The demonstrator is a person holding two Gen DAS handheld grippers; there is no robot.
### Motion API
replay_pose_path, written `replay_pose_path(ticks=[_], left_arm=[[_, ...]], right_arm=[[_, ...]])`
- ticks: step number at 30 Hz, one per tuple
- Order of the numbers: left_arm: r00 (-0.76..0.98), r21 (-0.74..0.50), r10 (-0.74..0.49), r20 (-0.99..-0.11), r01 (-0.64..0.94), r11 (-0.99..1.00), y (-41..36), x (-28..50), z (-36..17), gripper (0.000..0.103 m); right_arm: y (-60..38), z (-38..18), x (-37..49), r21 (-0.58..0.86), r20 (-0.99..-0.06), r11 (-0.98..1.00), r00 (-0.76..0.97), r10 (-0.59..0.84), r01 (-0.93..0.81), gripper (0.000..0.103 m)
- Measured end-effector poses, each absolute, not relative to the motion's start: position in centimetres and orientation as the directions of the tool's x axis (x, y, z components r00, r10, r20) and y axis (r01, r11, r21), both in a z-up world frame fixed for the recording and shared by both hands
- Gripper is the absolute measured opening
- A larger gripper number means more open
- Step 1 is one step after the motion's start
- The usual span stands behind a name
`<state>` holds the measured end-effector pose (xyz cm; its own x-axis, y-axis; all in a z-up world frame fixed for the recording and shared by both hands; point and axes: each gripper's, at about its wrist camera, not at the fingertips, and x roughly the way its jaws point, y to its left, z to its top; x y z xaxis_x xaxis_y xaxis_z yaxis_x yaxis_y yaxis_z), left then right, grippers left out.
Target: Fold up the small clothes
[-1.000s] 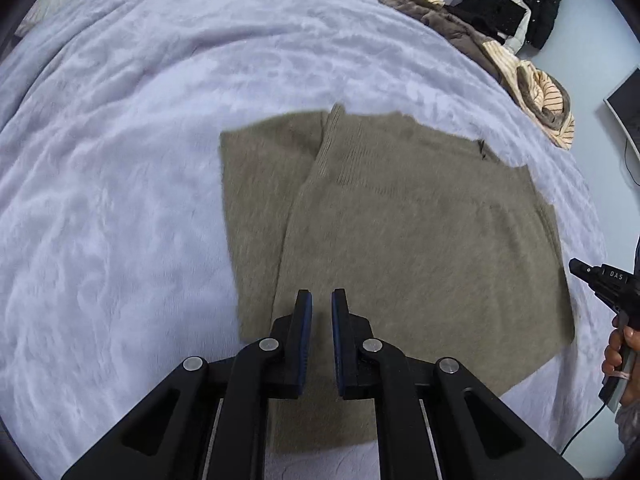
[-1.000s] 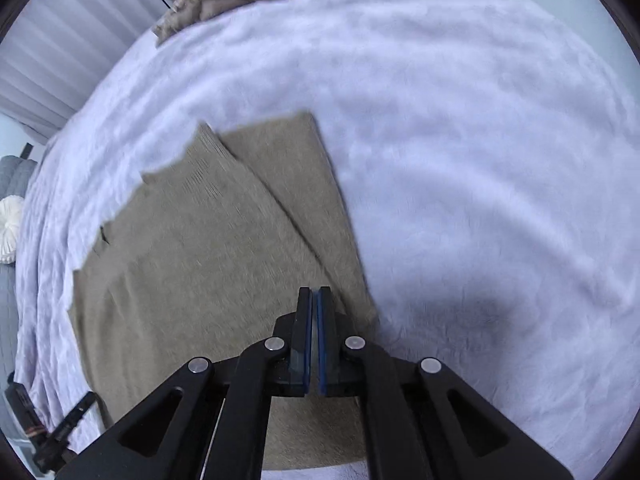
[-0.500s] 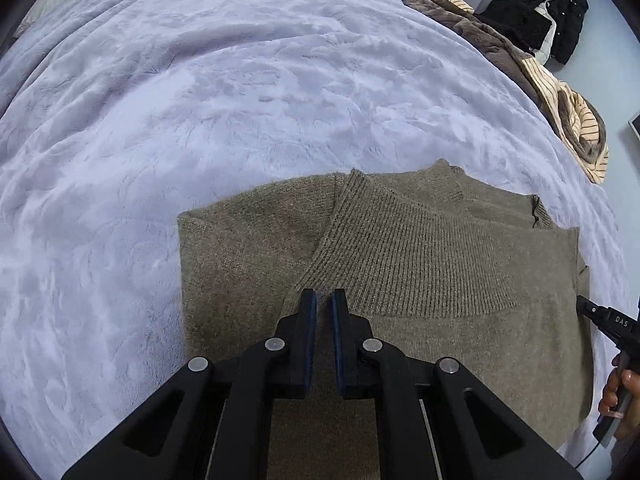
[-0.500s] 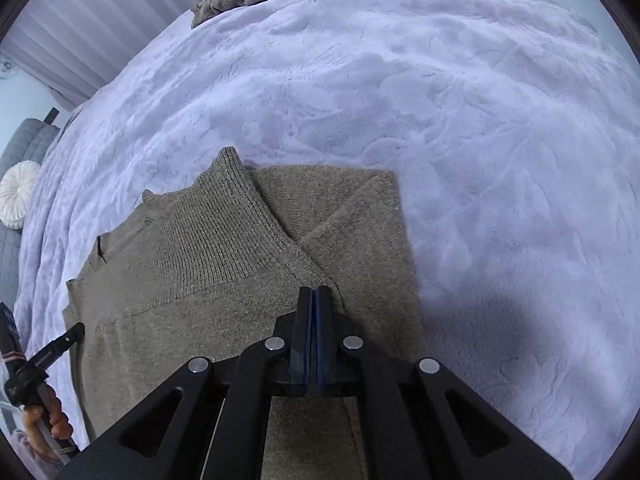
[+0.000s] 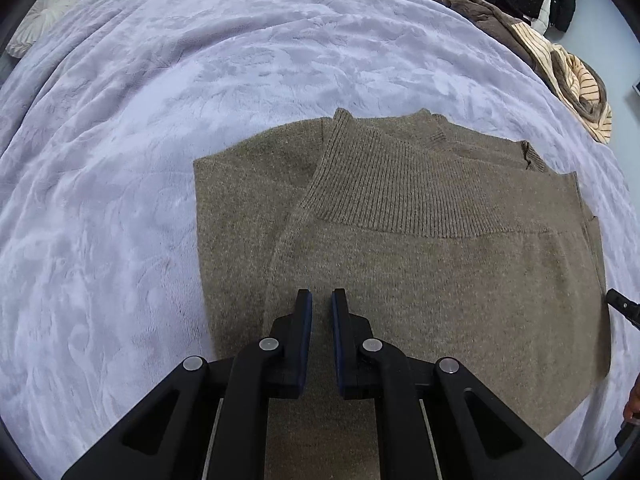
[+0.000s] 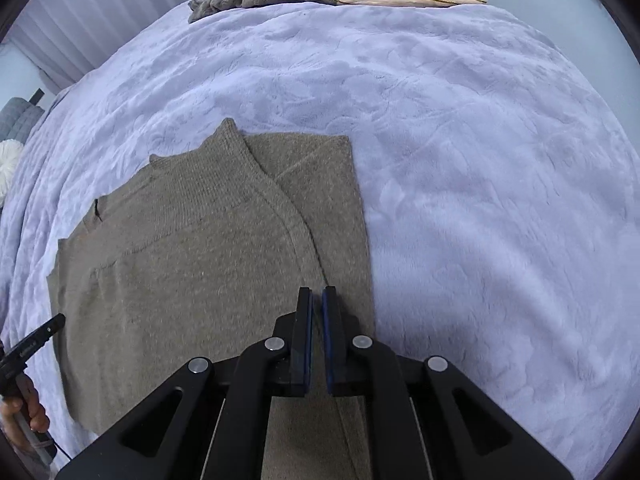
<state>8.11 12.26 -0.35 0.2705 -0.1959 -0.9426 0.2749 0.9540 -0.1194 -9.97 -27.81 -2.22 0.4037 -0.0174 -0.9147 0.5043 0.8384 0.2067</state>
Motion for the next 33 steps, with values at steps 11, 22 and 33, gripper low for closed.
replay_pose_path(ticks=[11,22,33], left_arm=[[0.233,-0.107,-0.179,-0.956,0.291,0.951,12.8,5.7,0.3,0.011],[0.207,-0.103,-0.167,-0.964,0.291,0.951,14.4,3.0,0.6,0.011],[0.219,-0.126,-0.185,-0.958,0.260,0.957,17.8,-0.1,0.5,0.012]], right_arm=[[-25.2,-0.6,-12.7,0.189,-0.916,0.841,0.400,-0.035,0.507,0.006],[-19.7,-1.1,-13.7,0.226,-0.928,0.864,0.369,0.051,0.450,0.006],[-14.2,-2.2,-13.3,0.273,-0.935,0.894,0.315,0.160,0.356,0.006]])
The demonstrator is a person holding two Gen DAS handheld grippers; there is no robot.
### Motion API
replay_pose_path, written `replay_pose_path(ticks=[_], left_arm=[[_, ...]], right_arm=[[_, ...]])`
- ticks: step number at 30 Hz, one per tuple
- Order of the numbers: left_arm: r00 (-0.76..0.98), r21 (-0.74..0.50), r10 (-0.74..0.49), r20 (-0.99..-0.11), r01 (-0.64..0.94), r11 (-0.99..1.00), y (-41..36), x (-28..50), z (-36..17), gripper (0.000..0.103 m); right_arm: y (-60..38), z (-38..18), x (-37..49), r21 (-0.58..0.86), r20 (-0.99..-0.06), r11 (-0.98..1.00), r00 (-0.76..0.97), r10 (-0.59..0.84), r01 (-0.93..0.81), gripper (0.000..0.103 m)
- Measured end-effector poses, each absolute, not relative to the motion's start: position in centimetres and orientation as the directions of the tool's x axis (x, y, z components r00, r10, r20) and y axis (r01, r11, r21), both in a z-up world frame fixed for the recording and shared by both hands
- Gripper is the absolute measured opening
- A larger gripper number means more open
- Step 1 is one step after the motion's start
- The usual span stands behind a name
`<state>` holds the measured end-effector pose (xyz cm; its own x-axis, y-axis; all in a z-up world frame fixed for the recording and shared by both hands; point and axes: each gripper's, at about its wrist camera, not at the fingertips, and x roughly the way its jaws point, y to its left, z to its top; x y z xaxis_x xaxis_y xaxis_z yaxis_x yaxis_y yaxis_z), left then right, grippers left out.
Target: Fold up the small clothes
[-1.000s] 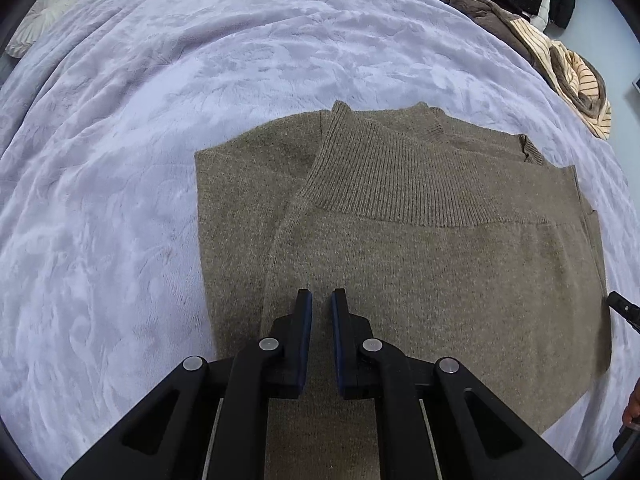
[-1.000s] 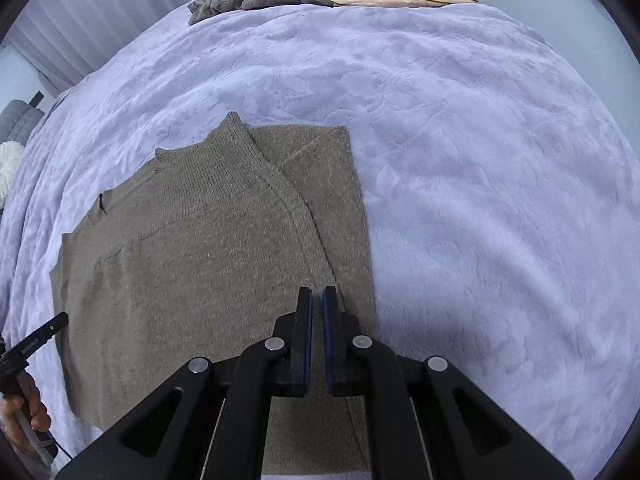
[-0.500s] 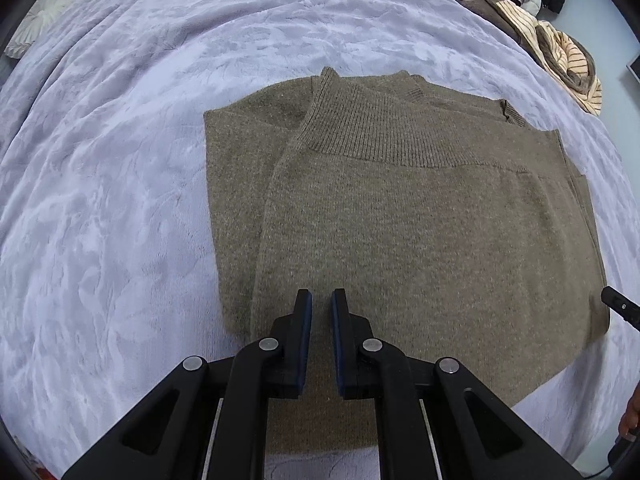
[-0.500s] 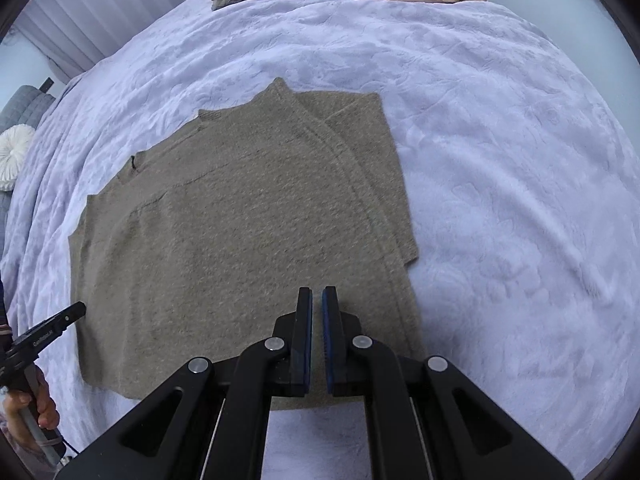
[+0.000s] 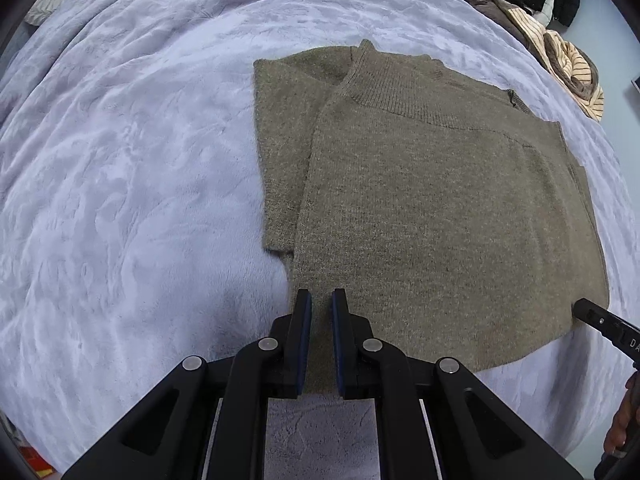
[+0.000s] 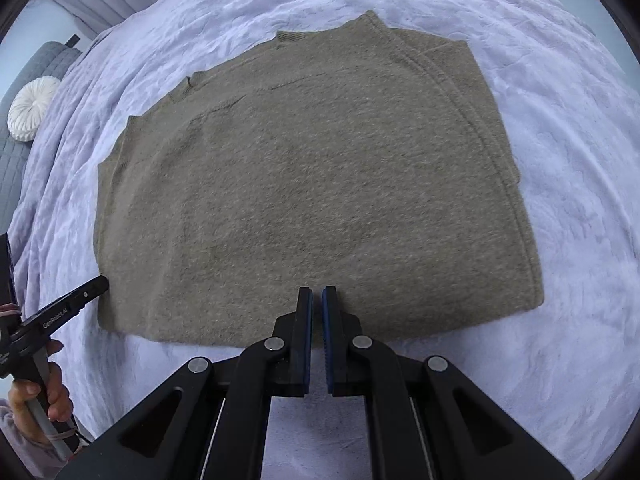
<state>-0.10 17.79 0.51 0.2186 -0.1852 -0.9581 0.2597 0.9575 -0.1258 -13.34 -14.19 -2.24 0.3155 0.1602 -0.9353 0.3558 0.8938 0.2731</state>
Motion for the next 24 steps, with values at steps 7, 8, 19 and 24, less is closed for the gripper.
replay_pose_path(ticks=[7,8,19,24], left_arm=[[0.259,-0.138,-0.198,-0.945,0.231,0.963,19.6,-1.5,-0.4,0.102],[0.259,-0.138,-0.194,-0.946,0.219,0.966,20.0,-1.7,-0.9,0.102],[0.225,-0.189,-0.187,-0.956,0.013,0.982,25.9,-2.9,-6.4,0.102],[0.228,-0.178,-0.170,-0.959,-0.016,0.984,27.9,-4.0,-7.5,0.102]], right_arm=[[-9.1,-2.0,-12.2,0.396,-0.896,0.889,0.310,0.319,0.228,0.008],[-8.4,-2.0,-12.1,0.417,-0.887,0.884,0.307,0.345,0.212,0.011],[0.2,-7.4,-9.0,0.762,-0.645,0.580,0.260,0.719,0.288,0.049],[2.1,-10.4,-7.7,0.797,-0.578,0.436,0.319,0.751,0.417,0.047]])
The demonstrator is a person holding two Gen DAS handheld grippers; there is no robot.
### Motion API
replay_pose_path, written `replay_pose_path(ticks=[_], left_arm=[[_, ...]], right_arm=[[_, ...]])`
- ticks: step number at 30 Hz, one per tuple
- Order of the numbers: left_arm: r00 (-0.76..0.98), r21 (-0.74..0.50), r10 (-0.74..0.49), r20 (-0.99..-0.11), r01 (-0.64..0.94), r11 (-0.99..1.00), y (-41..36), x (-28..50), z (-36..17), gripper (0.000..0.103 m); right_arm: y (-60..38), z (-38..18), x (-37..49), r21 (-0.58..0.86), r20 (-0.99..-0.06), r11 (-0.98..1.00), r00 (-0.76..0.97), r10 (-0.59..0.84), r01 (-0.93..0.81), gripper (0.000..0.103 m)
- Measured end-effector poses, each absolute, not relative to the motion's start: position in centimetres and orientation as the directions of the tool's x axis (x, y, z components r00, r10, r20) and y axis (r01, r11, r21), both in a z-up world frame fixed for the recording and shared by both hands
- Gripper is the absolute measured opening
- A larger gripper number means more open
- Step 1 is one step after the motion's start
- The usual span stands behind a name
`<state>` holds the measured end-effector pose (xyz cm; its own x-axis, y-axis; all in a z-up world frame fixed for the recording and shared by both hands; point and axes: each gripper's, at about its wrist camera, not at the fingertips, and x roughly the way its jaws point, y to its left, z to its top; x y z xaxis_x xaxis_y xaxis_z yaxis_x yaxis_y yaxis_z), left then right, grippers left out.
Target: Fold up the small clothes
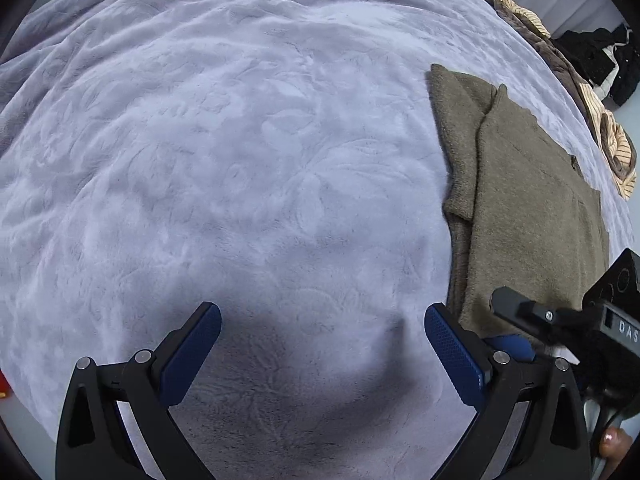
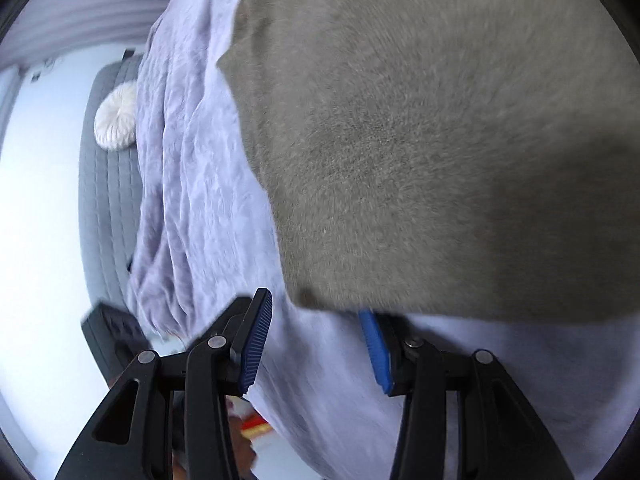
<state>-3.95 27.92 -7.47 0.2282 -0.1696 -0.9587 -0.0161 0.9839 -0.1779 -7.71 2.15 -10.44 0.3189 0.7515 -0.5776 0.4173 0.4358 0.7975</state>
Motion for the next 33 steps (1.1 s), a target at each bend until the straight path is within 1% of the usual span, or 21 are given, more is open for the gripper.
replay_pose_path(ticks=[1,2,4,7,12,14,16,19,21,24,25,26,27,28,29,33], left_arm=[[0.232,-0.181,-0.172,-0.957,-0.016,0.983,28.1,-4.2,-7.5,0.102],[0.236,-0.185,-0.177,-0.956,-0.014,0.983,28.3,-4.4,-7.6,0.102],[0.252,-0.198,-0.190,-0.949,-0.010,0.980,28.6,-4.7,-7.5,0.102],[0.281,-0.221,-0.211,-0.936,-0.002,0.975,28.7,-4.8,-7.5,0.102],[0.266,-0.240,-0.228,-0.937,-0.014,0.971,28.1,-4.1,-8.3,0.102],[0.264,-0.230,-0.223,-0.938,0.003,0.973,27.3,-3.3,-8.0,0.102],[0.252,-0.229,-0.228,-0.941,0.025,0.973,26.7,-3.0,-8.0,0.102],[0.224,-0.229,-0.233,-0.946,0.042,0.972,25.4,-2.3,-8.3,0.102],[0.216,-0.228,-0.232,-0.948,0.044,0.973,24.8,-1.5,-8.2,0.102],[0.211,-0.224,-0.230,-0.950,0.054,0.973,24.3,-1.7,-7.4,0.102],[0.210,-0.223,-0.230,-0.950,0.059,0.973,24.4,-2.0,-7.3,0.102],[0.207,-0.220,-0.229,-0.951,0.066,0.973,25.1,-1.6,-6.6,0.102],[0.205,-0.217,-0.228,-0.952,0.072,0.973,24.6,-1.2,-6.5,0.102],[0.203,-0.215,-0.226,-0.953,0.078,0.974,24.1,-1.1,-6.5,0.102],[0.200,-0.214,-0.227,-0.953,0.083,0.973,23.6,-1.1,-6.4,0.102],[0.182,-0.222,-0.236,-0.954,0.094,0.970,22.9,-0.5,-6.1,0.102]], right_arm=[[2.2,-10.3,-7.4,0.801,-0.573,0.426,0.329,0.751,0.421,0.023],[2.3,-10.0,-6.9,0.799,-0.577,0.436,0.328,0.748,0.414,0.008],[2.7,-8.2,-6.0,0.808,-0.579,0.472,0.327,0.747,0.352,0.008],[3.2,-6.4,-5.7,0.792,-0.609,0.542,0.309,0.731,0.279,0.008],[4.7,-9.0,-6.4,0.719,-0.689,0.612,0.223,0.690,0.328,0.007],[4.9,-9.9,-6.8,0.716,-0.689,0.602,0.217,0.692,0.353,0.007],[5.0,-9.9,-6.9,0.714,-0.691,0.606,0.218,0.689,0.350,0.007],[5.9,-9.3,-6.9,0.694,-0.712,0.644,0.172,0.681,0.323,0.012],[6.3,-9.0,-7.2,0.679,-0.725,0.667,0.140,0.674,0.306,0.012],[5.7,-8.2,-8.2,0.662,-0.744,0.693,0.142,0.653,0.286,0.012],[5.5,-8.0,-8.4,0.662,-0.745,0.694,0.147,0.650,0.284,0.017],[5.1,-7.8,-8.7,0.662,-0.745,0.693,0.154,0.649,0.284,0.025],[4.8,-7.6,-9.0,0.665,-0.744,0.690,0.164,0.648,0.286,0.031],[4.3,-7.5,-9.3,0.671,-0.739,0.684,0.177,0.651,0.287,0.039],[3.9,-7.3,-9.5,0.676,-0.735,0.677,0.188,0.652,0.291,0.041],[2.2,-7.2,-10.0,0.682,-0.729,0.656,0.232,0.644,0.324,0.042]])
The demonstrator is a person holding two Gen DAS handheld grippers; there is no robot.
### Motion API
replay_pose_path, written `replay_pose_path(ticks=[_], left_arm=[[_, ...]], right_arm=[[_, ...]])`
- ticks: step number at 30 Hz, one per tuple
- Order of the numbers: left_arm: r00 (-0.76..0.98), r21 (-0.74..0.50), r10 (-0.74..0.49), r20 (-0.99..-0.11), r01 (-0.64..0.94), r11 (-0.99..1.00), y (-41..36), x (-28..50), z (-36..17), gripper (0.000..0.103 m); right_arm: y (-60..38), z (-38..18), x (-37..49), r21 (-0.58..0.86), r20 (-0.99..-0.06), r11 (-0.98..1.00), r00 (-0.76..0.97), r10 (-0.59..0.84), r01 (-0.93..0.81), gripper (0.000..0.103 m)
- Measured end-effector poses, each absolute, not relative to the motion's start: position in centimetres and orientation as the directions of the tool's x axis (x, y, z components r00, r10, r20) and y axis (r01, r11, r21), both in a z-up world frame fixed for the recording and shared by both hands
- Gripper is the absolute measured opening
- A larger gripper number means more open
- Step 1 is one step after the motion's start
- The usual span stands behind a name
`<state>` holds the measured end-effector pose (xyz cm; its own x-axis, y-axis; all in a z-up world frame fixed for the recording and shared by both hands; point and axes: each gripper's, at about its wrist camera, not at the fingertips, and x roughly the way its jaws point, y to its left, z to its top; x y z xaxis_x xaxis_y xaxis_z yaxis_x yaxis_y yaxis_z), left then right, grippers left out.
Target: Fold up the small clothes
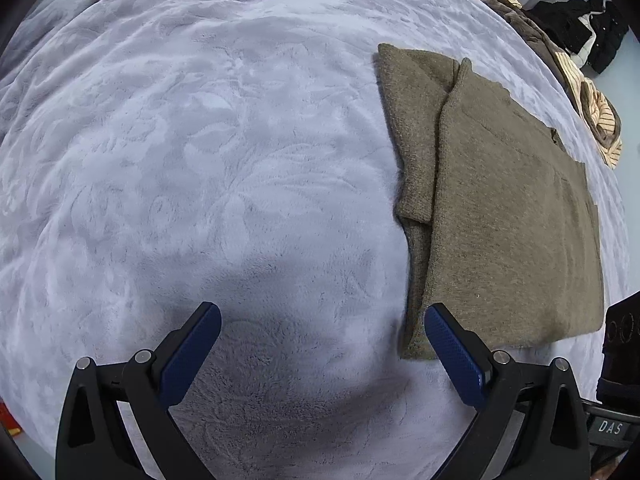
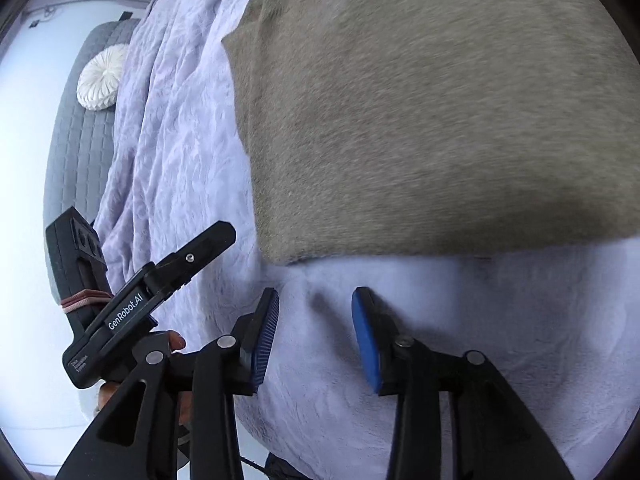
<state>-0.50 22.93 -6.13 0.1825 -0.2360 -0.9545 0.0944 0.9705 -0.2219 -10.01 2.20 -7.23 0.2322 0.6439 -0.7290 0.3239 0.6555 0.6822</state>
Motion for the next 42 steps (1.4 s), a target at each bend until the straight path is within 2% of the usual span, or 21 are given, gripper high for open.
replay_pose_path(ticks=[10,18,22,28,32,37,39,40,41,42], left_arm=[[0.159,-0.214,-0.235,-0.959,0.137,0.967,21.5,-0.2,-5.8,0.102],[0.137,-0.343,-0.358,-0.924,0.123,0.931,21.6,1.3,-5.1,0.102],[0.123,-0.341,-0.362,-0.924,0.164,0.926,20.5,2.3,-4.9,0.102],[0.093,-0.419,-0.437,-0.895,0.167,0.893,19.7,3.8,-5.0,0.102],[0.096,-0.428,-0.444,-0.891,0.154,0.891,19.4,4.4,-5.2,0.102],[0.078,-0.454,-0.466,-0.881,0.134,0.881,19.3,4.8,-5.7,0.102],[0.070,-0.488,-0.499,-0.864,0.124,0.864,19.6,5.1,-5.7,0.102],[0.065,-0.508,-0.517,-0.853,0.121,0.853,19.7,5.2,-5.7,0.102],[0.053,-0.536,-0.545,-0.837,0.121,0.835,19.9,5.5,-5.8,0.102],[0.037,-0.565,-0.572,-0.819,0.116,0.817,20.0,5.8,-5.9,0.102]], right_arm=[[-0.9,-7.9,-11.6,0.729,-0.681,0.568,0.322,0.657,0.382,0.042],[-3.0,-8.8,-11.7,0.799,-0.594,0.435,0.434,0.677,0.415,0.042],[-2.6,-9.7,-11.4,0.815,-0.565,0.378,0.457,0.687,0.440,0.042],[-2.9,-9.7,-11.4,0.842,-0.518,0.323,0.481,0.708,0.432,0.044],[-2.8,-9.4,-11.6,0.845,-0.518,0.341,0.467,0.717,0.413,0.044],[-3.7,-11.3,-11.2,0.833,-0.520,0.267,0.523,0.675,0.484,0.044],[-3.7,-11.8,-10.7,0.835,-0.506,0.232,0.530,0.681,0.499,0.040],[-3.7,-11.7,-10.5,0.836,-0.503,0.230,0.530,0.683,0.498,0.022],[-3.7,-11.5,-10.1,0.838,-0.503,0.235,0.530,0.682,0.493,0.012],[-3.8,-10.8,-9.8,0.850,-0.490,0.236,0.545,0.680,0.471,0.012]])
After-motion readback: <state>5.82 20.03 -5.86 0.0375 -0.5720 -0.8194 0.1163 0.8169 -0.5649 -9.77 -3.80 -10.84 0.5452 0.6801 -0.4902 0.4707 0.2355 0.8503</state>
